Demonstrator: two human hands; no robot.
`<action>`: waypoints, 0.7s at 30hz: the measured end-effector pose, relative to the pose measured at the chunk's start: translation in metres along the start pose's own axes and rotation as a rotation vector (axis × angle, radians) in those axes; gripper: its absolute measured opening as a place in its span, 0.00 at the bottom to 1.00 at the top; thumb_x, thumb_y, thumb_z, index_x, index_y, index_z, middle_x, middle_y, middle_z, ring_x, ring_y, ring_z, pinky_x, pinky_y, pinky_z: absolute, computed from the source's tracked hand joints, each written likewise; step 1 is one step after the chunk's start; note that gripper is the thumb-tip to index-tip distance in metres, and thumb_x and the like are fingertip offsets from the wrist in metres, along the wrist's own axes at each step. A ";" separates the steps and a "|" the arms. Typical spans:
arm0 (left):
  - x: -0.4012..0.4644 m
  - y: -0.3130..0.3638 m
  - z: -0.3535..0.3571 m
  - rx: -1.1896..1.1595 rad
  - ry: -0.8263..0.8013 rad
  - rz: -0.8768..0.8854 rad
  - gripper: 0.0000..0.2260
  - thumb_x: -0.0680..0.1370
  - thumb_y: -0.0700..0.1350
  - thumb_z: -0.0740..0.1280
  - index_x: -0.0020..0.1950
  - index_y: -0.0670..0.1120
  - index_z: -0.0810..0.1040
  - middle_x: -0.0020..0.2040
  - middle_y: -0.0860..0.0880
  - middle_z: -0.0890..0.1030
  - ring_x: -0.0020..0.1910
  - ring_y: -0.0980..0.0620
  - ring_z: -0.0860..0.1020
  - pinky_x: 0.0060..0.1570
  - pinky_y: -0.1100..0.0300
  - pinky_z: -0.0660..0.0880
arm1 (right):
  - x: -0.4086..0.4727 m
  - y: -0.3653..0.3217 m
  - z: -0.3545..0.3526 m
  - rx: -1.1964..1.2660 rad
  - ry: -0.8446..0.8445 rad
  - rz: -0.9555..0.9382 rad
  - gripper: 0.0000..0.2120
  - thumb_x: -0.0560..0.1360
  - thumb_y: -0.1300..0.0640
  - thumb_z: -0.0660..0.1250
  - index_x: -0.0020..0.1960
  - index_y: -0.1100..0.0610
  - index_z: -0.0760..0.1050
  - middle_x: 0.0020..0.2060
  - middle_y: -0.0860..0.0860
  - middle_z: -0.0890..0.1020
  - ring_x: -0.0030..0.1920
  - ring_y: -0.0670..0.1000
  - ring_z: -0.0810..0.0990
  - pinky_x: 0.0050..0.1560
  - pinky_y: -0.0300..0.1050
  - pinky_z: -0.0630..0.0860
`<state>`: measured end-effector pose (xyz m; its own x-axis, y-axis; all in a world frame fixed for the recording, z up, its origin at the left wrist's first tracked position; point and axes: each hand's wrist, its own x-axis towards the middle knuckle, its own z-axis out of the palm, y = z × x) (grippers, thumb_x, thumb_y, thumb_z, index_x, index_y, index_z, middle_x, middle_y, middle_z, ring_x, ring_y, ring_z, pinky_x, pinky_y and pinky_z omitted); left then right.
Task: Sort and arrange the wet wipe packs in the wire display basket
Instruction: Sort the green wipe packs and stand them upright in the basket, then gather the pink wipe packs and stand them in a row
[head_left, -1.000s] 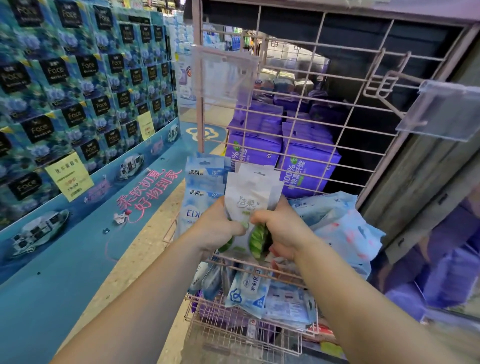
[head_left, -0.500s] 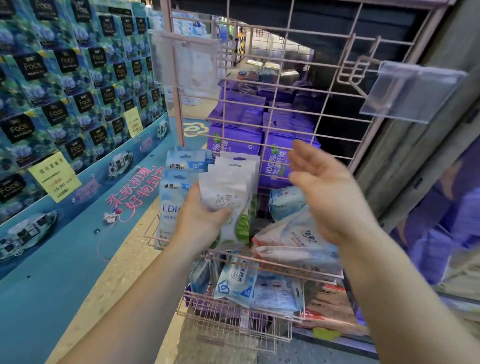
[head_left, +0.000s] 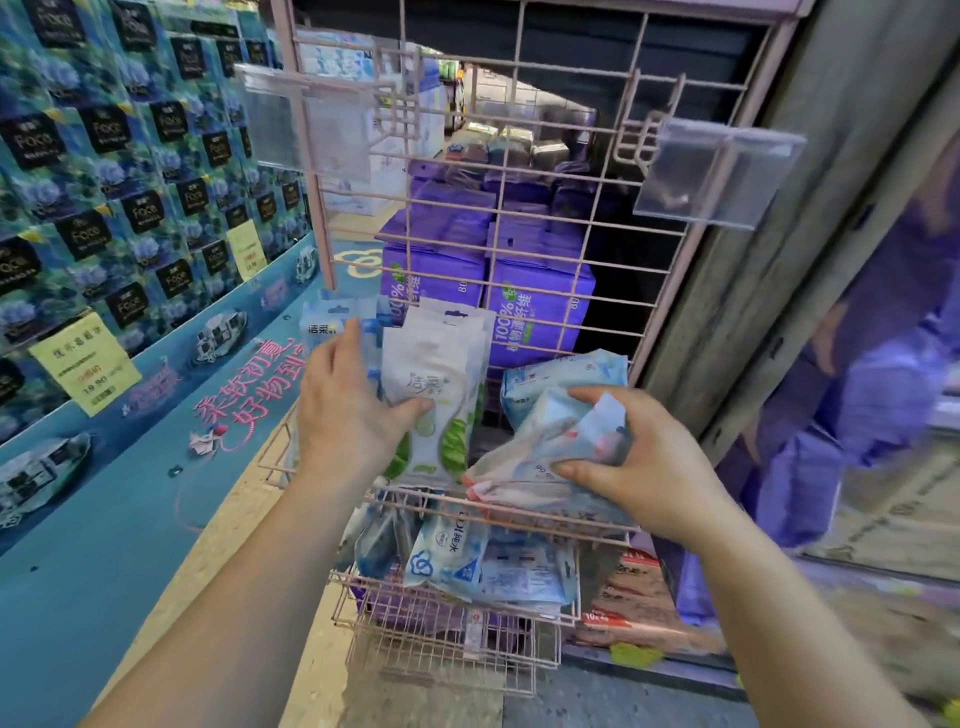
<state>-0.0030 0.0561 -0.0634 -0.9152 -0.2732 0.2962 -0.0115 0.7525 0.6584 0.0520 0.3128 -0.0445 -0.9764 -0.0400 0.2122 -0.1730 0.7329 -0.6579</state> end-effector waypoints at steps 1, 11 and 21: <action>-0.001 -0.001 0.001 -0.079 -0.005 -0.050 0.47 0.66 0.53 0.78 0.77 0.50 0.54 0.69 0.43 0.67 0.68 0.41 0.67 0.65 0.46 0.65 | -0.001 0.002 0.000 0.039 -0.014 -0.018 0.30 0.63 0.53 0.80 0.61 0.42 0.73 0.57 0.42 0.75 0.56 0.38 0.72 0.51 0.17 0.61; -0.034 -0.015 0.008 -0.217 0.007 -0.045 0.19 0.69 0.47 0.76 0.53 0.53 0.70 0.49 0.47 0.74 0.39 0.57 0.73 0.46 0.51 0.74 | -0.013 0.018 -0.006 0.126 0.066 0.077 0.39 0.65 0.54 0.78 0.71 0.44 0.63 0.66 0.44 0.67 0.66 0.41 0.67 0.65 0.36 0.63; -0.055 0.007 -0.005 -0.280 -0.112 0.163 0.17 0.70 0.49 0.75 0.55 0.55 0.74 0.51 0.56 0.73 0.48 0.61 0.73 0.53 0.60 0.71 | -0.024 0.013 -0.013 -0.021 0.140 0.055 0.13 0.68 0.56 0.76 0.50 0.51 0.78 0.45 0.45 0.76 0.46 0.46 0.77 0.43 0.32 0.70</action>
<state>0.0493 0.0738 -0.0718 -0.9346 -0.0836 0.3458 0.2356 0.5829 0.7776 0.0744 0.3320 -0.0492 -0.9566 0.0943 0.2756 -0.1157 0.7452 -0.6567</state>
